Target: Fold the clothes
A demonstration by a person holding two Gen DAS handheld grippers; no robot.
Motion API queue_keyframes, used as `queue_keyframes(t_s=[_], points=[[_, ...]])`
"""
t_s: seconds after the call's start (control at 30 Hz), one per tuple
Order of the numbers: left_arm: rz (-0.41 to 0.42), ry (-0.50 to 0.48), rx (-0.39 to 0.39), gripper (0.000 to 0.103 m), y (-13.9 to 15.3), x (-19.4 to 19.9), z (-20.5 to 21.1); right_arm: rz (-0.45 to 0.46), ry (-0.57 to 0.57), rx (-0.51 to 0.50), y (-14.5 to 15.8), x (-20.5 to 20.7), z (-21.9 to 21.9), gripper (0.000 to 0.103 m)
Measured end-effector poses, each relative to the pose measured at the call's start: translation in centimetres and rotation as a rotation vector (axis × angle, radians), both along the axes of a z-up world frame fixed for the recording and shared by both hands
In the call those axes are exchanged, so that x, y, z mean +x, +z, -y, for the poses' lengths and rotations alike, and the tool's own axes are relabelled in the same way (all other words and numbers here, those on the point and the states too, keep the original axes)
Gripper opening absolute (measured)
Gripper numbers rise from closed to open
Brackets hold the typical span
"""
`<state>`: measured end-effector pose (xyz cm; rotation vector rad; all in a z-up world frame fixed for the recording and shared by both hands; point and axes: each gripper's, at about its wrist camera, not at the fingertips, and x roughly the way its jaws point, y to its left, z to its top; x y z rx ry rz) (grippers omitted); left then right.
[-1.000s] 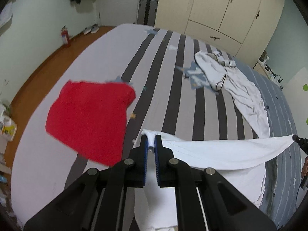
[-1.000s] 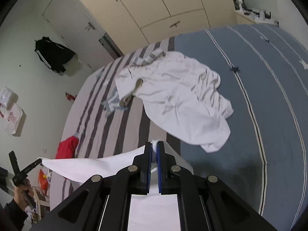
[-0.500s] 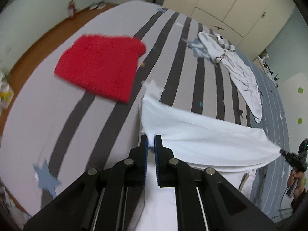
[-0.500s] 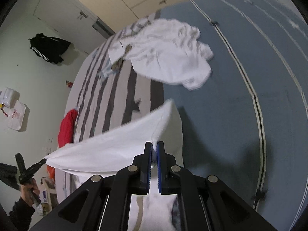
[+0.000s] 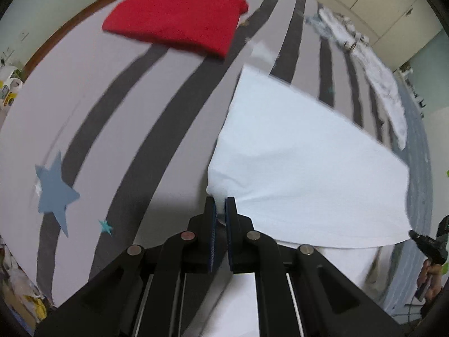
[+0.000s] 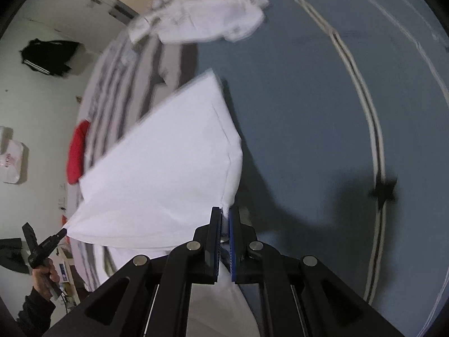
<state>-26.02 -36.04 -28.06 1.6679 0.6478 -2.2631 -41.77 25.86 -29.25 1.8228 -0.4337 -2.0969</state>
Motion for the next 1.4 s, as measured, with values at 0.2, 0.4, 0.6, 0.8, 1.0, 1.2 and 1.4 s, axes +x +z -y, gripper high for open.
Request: queue_keyframes(t_s=[0.2,0.4,0.6,0.8,1.0,1.2,1.4], points=[[0.034,0.0,-0.012,0.006,-2.2,0.6,-0.1,0.032,0.01,0.032,-3.1,1.7,-0.2,0.005],[0.041,-0.003,-0.017,0.006,-2.6,0.6,-0.4,0.019,0.022,0.048,-3.8,1.9,0.0,0.005],[0.038,-0.013,-0.02,0.006,-2.5,0.7,-0.4,0.005,0.021,0.051,-3.4,2.1,0.0,0.005],[0.018,-0.015,-0.027,0.006,-1.4,0.6,-0.4,0.007,0.004,0.047,-3.2,2.4,0.0,0.005],[-0.055,0.003,0.007,0.006,3.0,0.5,-0.3,-0.009,-0.017,0.028,0.1,2.4,-0.4,0.005],[-0.063,0.013,0.016,0.006,4.3,1.2,-0.5,-0.018,-0.013,0.02,3.6,1.4,-0.3,0.005],[0.031,0.026,0.023,0.006,0.6,1.8,-0.4,0.029,0.015,0.059,2.1,1.6,0.0,0.005]])
